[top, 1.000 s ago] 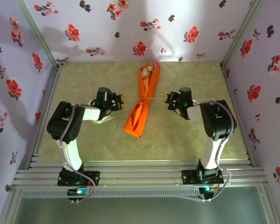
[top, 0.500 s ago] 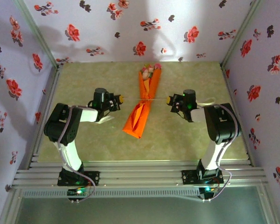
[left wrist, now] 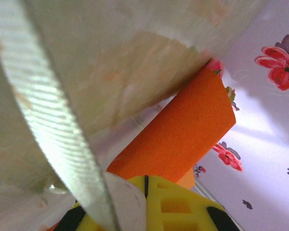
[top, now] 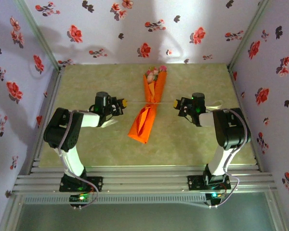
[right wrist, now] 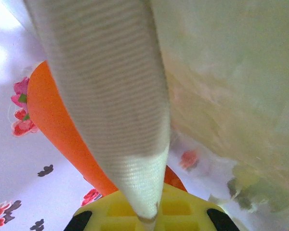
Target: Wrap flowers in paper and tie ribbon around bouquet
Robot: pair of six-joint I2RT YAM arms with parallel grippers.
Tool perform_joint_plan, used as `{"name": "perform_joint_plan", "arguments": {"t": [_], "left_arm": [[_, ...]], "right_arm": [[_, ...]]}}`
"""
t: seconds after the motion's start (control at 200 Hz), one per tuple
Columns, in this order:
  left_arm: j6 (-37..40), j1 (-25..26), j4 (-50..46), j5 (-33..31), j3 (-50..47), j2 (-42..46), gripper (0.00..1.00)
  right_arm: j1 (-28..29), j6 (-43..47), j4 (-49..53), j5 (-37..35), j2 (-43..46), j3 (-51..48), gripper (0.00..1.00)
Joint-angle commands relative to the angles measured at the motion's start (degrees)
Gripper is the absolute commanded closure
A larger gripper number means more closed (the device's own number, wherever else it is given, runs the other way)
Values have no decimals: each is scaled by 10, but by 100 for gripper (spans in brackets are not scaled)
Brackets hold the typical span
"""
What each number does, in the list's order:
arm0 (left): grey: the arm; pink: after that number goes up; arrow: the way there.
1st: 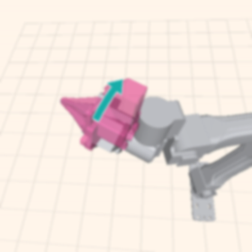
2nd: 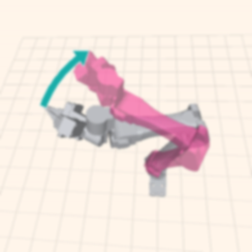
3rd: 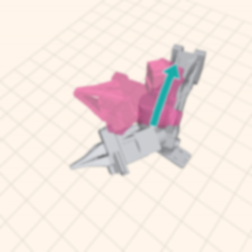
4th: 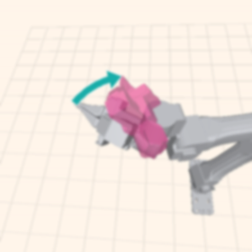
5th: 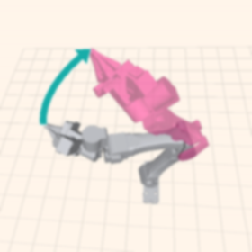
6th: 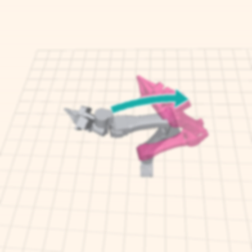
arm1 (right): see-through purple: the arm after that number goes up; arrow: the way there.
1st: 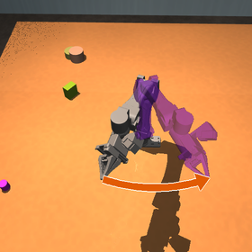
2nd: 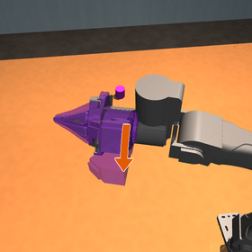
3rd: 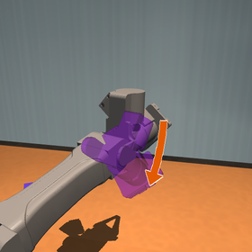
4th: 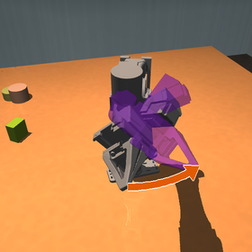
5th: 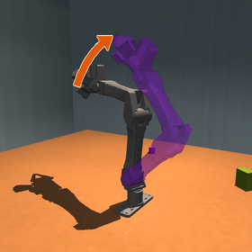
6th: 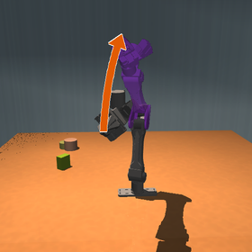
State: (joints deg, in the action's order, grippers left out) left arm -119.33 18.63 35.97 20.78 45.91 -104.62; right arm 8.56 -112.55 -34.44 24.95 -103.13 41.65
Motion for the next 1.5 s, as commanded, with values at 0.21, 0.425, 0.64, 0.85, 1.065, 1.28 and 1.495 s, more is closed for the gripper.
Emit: {"name": "perform_joint_plan", "arguments": {"t": [0.21, 0.425, 0.64, 0.85, 1.065, 1.28, 1.495], "left_arm": [[-21, -87, -85, -95, 17, 11, 100], [35, -49, -239, -31, 75, -3, 93], [101, -36, -410, -4, 156, -14, 59], [132, -29, -533, -28, 219, 6, 48], [110, 20, -600, -35, 256, -6, 43], [107, 48, -684, -47, 366, -89, 45], [117, 51, -795, -78, 470, -163, 46]], "right_arm": [[-88, 44, 93, -135, 15, 12, 100], [-51, 158, 318, -77, 17, 120, 100], [0, 227, 450, -47, -1, 189, 82], [20, 233, 479, -54, 11, 192, 57], [19, 284, 552, -84, 33, 223, 46], [18, 322, 587, -104, 55, 235, 45], [13, 353, 606, -116, 82, 227, 45]]}}
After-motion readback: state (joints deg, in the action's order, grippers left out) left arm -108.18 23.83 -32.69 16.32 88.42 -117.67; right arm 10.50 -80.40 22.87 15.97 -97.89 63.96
